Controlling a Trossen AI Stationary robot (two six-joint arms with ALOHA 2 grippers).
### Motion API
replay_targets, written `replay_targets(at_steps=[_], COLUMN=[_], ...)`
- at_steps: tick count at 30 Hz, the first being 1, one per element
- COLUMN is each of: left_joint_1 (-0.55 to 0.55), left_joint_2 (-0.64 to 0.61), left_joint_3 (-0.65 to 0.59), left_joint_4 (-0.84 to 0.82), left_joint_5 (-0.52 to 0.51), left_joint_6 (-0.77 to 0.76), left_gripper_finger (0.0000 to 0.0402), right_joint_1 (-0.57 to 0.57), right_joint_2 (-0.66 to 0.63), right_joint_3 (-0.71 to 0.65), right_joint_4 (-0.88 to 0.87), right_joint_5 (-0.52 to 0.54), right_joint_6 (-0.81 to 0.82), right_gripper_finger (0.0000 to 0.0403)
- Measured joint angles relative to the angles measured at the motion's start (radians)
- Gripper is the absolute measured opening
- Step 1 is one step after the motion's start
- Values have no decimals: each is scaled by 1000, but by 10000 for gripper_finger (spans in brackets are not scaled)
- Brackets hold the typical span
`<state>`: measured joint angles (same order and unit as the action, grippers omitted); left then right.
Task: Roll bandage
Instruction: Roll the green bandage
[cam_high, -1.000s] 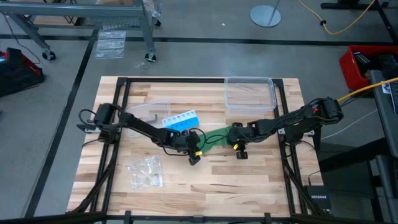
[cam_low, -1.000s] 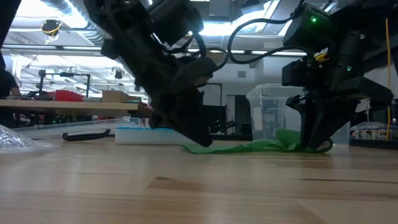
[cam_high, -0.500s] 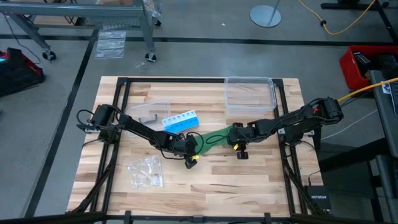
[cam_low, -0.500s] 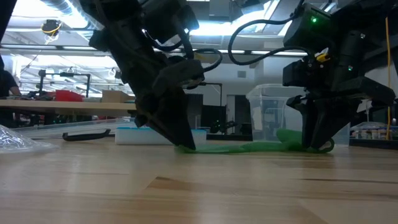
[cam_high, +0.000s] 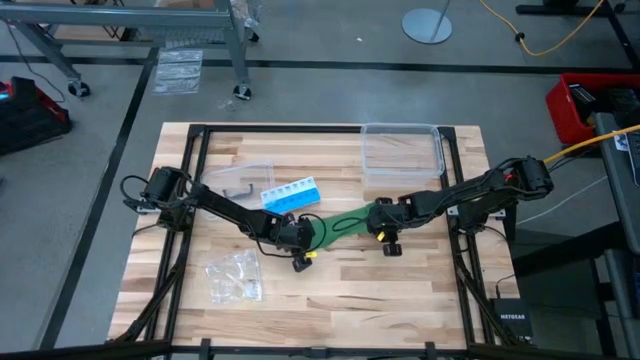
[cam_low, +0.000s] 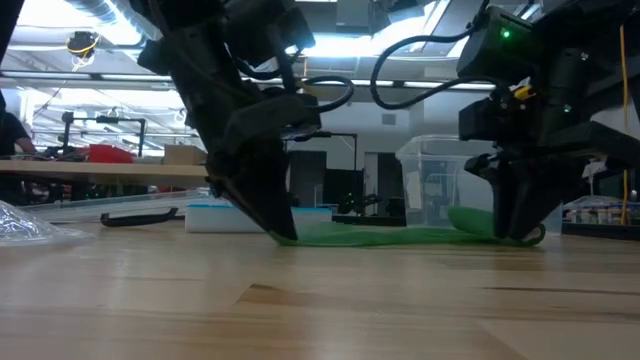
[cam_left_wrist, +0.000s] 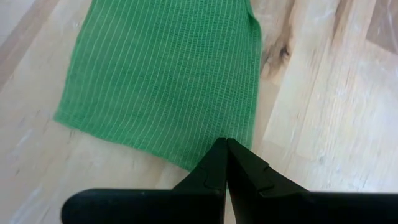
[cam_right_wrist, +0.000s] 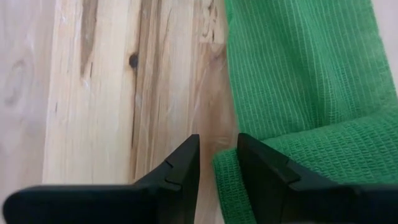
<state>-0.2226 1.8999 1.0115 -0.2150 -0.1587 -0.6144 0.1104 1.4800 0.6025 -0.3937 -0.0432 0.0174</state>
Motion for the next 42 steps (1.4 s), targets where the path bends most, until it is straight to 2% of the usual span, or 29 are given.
replay_targets(at_steps=[11, 18, 32, 42], left_joint_1=[-4, -5, -5, -5], left_joint_2=[1, 9, 9, 7], left_joint_3=[-3, -8, -8, -6], left_joint_4=[6, 206, 247, 321], left_joint_5=[21, 41, 6, -3], left_joint_6=[-2, 5, -11, 20], left_gripper_finger=[0, 0, 0, 0], right_joint_1=[1, 1, 1, 0], right_joint_2=[-1, 3, 3, -66], right_joint_3=[3, -4, -7, -11], right_joint_4=[-47, 6, 45, 91], right_joint_5=[-4, -10, -22, -45], right_joint_6=[-1, 1, 17, 19], right_gripper_finger=[113, 113, 113, 113])
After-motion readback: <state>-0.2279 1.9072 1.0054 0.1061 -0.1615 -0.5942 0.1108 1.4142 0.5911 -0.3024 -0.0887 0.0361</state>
